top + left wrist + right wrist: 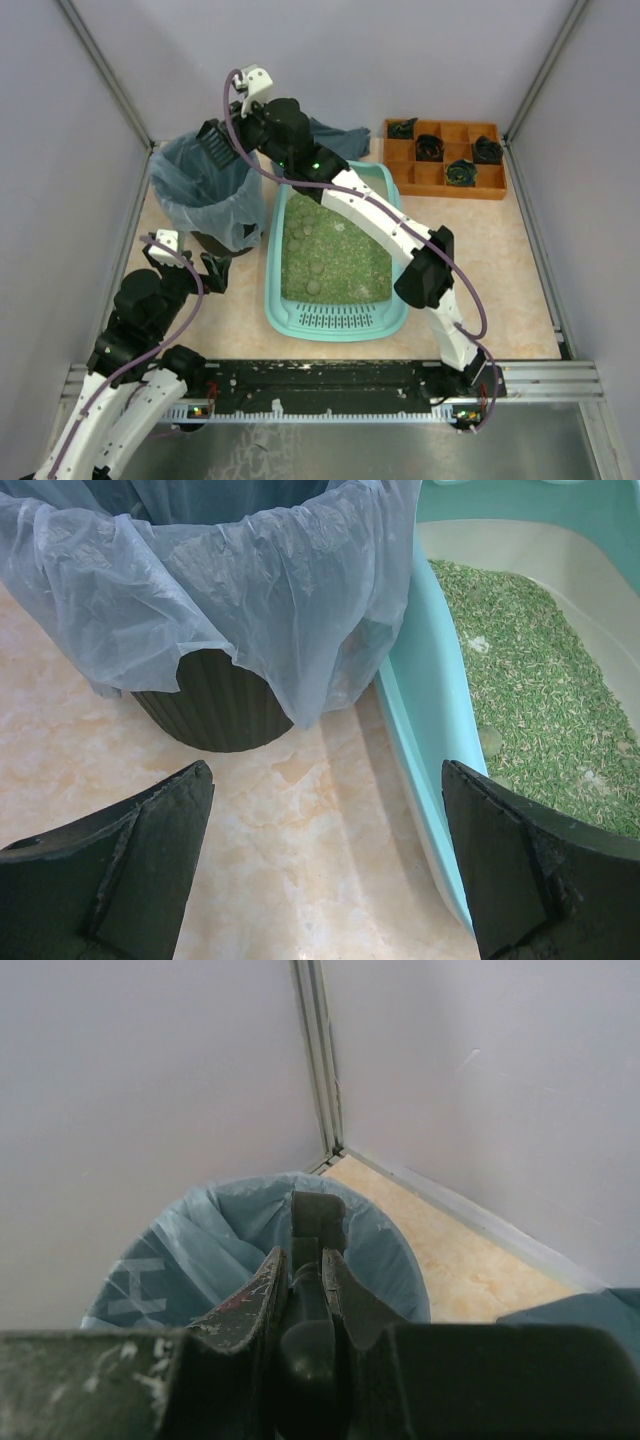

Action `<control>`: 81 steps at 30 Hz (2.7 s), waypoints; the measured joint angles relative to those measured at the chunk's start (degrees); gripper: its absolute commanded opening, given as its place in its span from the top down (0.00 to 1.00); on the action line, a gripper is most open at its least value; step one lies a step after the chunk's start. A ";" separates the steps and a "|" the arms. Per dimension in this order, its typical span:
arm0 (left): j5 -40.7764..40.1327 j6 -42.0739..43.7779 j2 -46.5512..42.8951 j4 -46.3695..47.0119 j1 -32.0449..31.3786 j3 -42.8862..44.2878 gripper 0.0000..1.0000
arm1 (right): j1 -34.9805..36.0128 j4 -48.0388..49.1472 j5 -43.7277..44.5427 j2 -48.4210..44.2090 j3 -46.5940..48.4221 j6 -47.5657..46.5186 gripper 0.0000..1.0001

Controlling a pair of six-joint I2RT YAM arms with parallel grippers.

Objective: Clean the litter box

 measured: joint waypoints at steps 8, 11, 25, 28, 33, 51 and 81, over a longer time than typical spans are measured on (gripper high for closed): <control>0.00 0.00 0.00 0.00 0.00 0.00 0.00 | 0.00 -0.39 -0.37 0.00 0.00 1.33 1.00; -0.02 0.00 0.00 0.02 0.00 0.00 0.00 | 0.02 -0.39 -0.33 -0.02 0.00 2.86 1.00; -0.26 -0.04 0.11 0.00 0.00 0.00 0.00 | -0.02 9.66 5.03 -23.28 -27.30 12.76 1.00; -0.26 -0.04 0.11 0.00 0.00 0.00 0.00 | -0.48 11.30 8.00 -30.62 -33.59 15.39 1.00; -0.24 -0.04 0.09 0.00 0.00 0.00 0.00 | -1.22 12.20 14.80 -42.60 -44.85 18.29 1.00; 0.61 0.02 0.79 0.02 0.11 0.00 0.00 | -2.36 -1.51 34.75 -63.01 -76.46 32.39 1.00; 1.03 0.04 1.55 0.02 0.22 0.00 0.00 | -10.14 2.23 30.95 -41.35 -82.44 53.42 1.00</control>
